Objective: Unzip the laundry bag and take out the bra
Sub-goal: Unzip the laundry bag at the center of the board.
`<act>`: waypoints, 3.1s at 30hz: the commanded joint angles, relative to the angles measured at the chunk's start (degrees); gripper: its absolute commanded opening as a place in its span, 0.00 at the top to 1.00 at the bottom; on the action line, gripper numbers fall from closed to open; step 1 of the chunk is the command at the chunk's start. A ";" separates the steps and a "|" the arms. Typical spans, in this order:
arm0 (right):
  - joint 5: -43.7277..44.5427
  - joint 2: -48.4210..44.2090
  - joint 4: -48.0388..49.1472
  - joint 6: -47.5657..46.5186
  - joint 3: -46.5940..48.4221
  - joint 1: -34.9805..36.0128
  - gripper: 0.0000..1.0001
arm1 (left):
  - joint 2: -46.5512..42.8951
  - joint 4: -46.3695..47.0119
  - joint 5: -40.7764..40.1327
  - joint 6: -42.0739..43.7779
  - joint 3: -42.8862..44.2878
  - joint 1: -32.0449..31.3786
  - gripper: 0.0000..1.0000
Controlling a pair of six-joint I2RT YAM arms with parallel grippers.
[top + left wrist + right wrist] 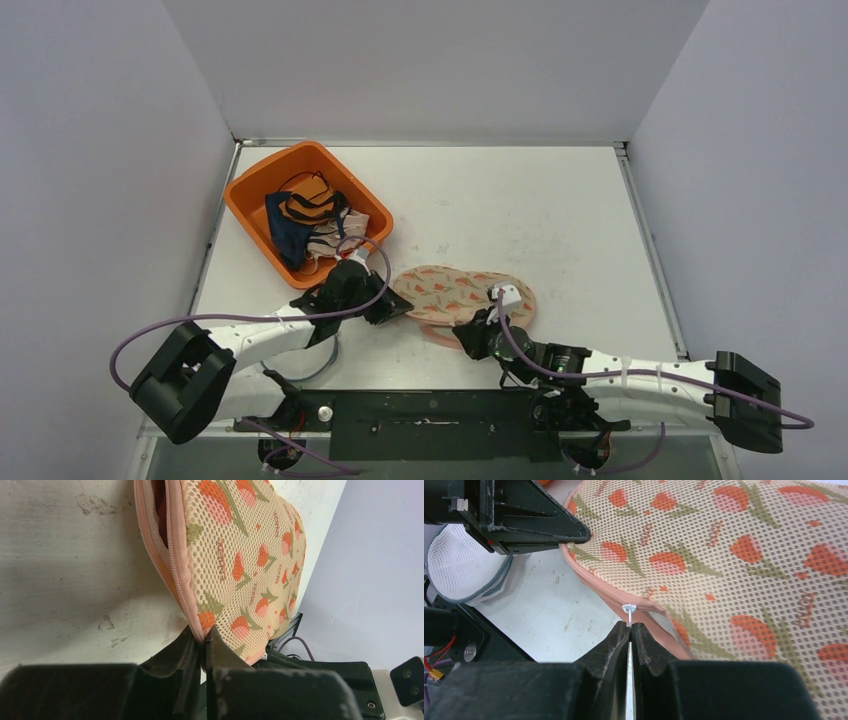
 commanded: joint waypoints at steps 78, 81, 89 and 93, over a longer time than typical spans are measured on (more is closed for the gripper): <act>-1.60 -4.61 -8.51 2.54 1.51 -0.05 0.95 | -4.51 -9.10 -19.44 -6.11 4.64 -2.44 1.00; -1.24 -3.96 -8.93 2.83 1.89 0.00 0.95 | -6.49 -11.38 -19.13 -6.01 4.05 -0.48 1.00; 2.19 -4.54 -11.31 5.84 1.22 0.05 0.95 | -6.53 -8.26 -14.55 -2.80 3.80 2.58 1.00; 4.52 -5.42 -14.21 8.37 0.45 0.05 0.95 | -4.38 -7.17 -11.91 -0.85 5.26 3.24 1.00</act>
